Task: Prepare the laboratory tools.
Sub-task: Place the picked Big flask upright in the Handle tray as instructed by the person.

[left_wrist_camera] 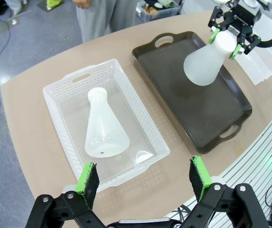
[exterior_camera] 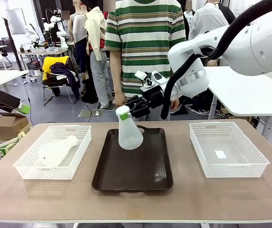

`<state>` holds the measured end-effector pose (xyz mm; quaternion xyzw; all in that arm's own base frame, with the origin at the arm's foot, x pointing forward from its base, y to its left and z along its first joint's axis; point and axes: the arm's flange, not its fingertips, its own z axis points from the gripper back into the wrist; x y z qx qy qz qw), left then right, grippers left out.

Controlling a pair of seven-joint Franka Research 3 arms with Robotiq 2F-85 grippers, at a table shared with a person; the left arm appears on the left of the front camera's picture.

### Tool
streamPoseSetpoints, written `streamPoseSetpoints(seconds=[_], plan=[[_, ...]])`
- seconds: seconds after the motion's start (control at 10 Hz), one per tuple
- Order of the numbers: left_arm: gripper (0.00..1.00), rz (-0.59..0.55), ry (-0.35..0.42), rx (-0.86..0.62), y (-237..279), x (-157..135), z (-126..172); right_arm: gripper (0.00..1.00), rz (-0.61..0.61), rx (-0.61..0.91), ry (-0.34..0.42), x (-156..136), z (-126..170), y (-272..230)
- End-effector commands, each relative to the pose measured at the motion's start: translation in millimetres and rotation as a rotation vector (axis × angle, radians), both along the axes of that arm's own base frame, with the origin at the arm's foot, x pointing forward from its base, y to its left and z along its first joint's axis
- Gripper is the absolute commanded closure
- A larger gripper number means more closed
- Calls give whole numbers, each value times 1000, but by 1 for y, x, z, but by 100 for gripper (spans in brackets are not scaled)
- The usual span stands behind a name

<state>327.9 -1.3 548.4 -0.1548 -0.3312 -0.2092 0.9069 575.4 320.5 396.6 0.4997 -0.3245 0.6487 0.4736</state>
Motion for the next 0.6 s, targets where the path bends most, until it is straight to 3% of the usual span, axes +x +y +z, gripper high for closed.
streamPoseSetpoints(seconds=[0.0,0.5], plan=[[0,-14,0,11,4,0,-1,100,28,108,-16,1,-8,-4],[0,-14,0,11,4,0,-1,100,35,170,-19,14,-36,-17]])
